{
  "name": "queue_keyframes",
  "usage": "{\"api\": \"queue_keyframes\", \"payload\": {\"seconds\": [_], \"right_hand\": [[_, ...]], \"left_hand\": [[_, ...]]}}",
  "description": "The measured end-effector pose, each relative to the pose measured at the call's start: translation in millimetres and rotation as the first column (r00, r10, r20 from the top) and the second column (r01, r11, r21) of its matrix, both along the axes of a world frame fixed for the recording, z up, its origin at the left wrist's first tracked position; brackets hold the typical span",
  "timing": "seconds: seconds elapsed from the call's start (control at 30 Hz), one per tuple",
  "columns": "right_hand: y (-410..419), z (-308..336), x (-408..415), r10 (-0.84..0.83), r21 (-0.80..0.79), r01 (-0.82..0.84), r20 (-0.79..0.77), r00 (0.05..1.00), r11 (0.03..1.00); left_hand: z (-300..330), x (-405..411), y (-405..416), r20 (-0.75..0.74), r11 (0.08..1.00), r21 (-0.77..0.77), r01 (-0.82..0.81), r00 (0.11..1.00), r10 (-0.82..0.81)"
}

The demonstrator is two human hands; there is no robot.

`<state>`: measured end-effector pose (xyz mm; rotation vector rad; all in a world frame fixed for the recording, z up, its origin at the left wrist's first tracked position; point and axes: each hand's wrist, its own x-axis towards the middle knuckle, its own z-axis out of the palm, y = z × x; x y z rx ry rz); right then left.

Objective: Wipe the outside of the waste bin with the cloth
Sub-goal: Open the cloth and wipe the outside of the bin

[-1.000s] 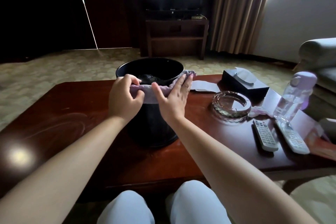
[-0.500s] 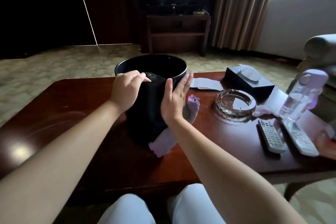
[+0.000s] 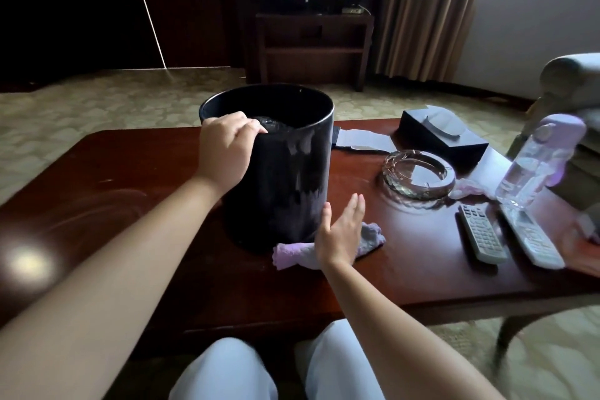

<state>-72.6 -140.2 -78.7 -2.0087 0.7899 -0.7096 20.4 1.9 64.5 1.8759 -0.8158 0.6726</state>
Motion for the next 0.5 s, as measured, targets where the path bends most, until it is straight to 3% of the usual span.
{"api": "queue_keyframes", "payload": {"seconds": [0.1, 0.27, 0.4, 0.5], "right_hand": [[-7, -11, -18, -0.015, -0.126, -0.008, -0.179, 0.984, 0.992], [-10, -33, -30, 0.155, -0.200, -0.292, -0.509, 0.847, 0.935], [-21, -34, -28, 0.268, -0.162, -0.425, -0.568, 0.778, 0.891], [-34, -29, -30, 0.354, -0.098, -0.468, -0.524, 0.775, 0.878]], "left_hand": [[0, 0, -2, 0.043, 1.000, 0.003, -0.019, 0.999, 0.018], [-3, 2, -2, 0.103, 0.999, 0.010, -0.032, 0.994, 0.031], [-3, 2, -3, 0.095, 0.999, 0.016, -0.028, 0.995, 0.026], [-2, 3, -4, 0.096, 1.000, 0.004, -0.030, 0.995, 0.030]]}}
